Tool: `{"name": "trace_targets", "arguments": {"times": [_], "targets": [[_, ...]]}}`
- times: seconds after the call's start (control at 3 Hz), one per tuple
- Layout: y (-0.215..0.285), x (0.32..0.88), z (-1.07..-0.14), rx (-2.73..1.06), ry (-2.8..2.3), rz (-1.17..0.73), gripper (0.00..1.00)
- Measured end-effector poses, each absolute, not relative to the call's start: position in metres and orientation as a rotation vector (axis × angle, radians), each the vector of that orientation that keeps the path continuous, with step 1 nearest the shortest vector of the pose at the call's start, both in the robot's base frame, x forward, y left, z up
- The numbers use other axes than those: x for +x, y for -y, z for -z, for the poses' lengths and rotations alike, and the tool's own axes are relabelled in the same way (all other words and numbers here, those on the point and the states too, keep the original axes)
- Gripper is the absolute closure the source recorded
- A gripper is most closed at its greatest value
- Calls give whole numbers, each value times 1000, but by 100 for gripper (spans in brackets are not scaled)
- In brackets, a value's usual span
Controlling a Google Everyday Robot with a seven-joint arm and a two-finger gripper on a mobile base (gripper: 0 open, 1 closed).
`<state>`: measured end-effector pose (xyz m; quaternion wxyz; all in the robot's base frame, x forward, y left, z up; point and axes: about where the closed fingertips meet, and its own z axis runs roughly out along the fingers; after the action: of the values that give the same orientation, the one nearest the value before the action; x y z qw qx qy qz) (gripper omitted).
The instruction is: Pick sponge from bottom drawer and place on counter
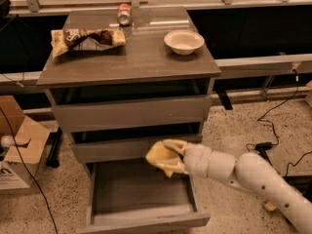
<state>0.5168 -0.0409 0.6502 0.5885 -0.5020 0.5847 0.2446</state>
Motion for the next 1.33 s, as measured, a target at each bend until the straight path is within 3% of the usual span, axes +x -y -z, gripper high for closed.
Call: {"name": "trace_targets", "arguments": {"times": [0.33, 1.33], "targets": [[50, 550, -768, -1241, -1230, -409, 100], [11, 583, -787, -1412, -1121, -379, 100]]}}
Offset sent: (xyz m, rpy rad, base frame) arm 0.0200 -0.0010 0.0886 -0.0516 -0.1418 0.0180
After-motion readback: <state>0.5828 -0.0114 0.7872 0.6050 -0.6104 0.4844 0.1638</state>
